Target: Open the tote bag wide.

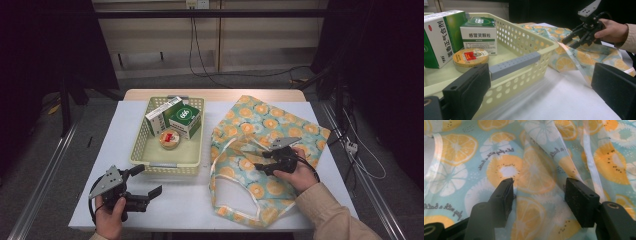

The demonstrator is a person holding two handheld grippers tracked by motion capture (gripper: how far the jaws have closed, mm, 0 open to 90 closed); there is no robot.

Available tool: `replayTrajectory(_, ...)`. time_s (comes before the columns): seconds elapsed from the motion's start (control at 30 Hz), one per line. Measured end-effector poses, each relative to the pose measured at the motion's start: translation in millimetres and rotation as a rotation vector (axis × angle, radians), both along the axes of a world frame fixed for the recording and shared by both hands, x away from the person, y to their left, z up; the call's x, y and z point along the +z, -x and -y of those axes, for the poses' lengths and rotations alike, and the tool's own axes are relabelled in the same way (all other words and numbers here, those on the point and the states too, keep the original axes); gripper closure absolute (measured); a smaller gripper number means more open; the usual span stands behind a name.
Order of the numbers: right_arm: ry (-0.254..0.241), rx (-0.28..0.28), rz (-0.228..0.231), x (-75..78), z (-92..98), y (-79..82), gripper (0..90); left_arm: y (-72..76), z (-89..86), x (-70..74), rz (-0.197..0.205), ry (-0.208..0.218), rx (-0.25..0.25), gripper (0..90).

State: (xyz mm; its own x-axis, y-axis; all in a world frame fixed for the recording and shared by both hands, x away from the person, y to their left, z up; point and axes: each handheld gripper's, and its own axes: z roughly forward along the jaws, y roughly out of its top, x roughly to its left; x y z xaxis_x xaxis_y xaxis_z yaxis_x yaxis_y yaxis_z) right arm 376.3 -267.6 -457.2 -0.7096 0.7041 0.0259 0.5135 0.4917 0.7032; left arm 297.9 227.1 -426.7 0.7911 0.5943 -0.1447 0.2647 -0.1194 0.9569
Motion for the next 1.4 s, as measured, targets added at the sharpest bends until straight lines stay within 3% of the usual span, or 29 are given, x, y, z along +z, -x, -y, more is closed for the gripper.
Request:
replayTrajectory(0.23, -0.003, 0.009, 0.010, -1.4, 1.2, -1.3, 43.4, -0.1, 0.9, 0.1, 0.000, -0.001, -0.002, 2.1)
replayTrajectory(0.33, 0.011, 0.038, -0.003, 0.0, -4.4, 3.3, 37.9, -0.2, 0.9, 0.0, 0.001, -0.001, -0.002, 2.1)
replayTrajectory(0.43, 0.016, 0.054, 0.001, 0.9, -6.6, 4.5, 47.3, -0.7, 0.7, -0.6, -0.002, -0.001, -0.001, 2.1)
replayTrajectory(0.63, -0.005, 0.021, 0.017, -0.2, 0.9, -1.5, 75.0, 0.0, 1.3, 0.3, 0.001, -0.001, -0.003, 2.1)
replayTrajectory(0.73, 0.020, 0.021, 0.019, 1.4, 0.2, -3.4, 86.7, -0.3, 1.0, 0.0, 0.000, -0.005, -0.003, 2.1)
replayTrajectory(0.83, 0.046, 0.027, 0.015, 3.3, -2.0, -6.1, 89.8, -0.1, 1.5, 0.2, 0.001, -0.002, -0.005, 2.1)
replayTrajectory(1.0, 0.049, 0.019, -0.003, 6.1, -3.4, -6.3, 90.0, -0.2, 1.0, 0.0, 0.001, -0.005, -0.003, 2.1)
replayTrajectory(1.13, -0.043, 0.042, -0.034, 16.0, -4.3, -1.0, 90.0, -0.2, 0.8, -0.1, 0.000, -0.003, -0.002, 2.1)
replayTrajectory(1.33, -0.103, 0.122, -0.036, 38.6, -14.3, 9.9, 90.0, -0.3, 2.5, 0.6, 0.002, -0.004, -0.008, 2.1)
replayTrajectory(1.4, -0.107, 0.109, -0.012, 43.5, -13.0, 8.4, 90.0, -0.2, 2.8, 0.9, 0.004, -0.006, -0.009, 2.1)
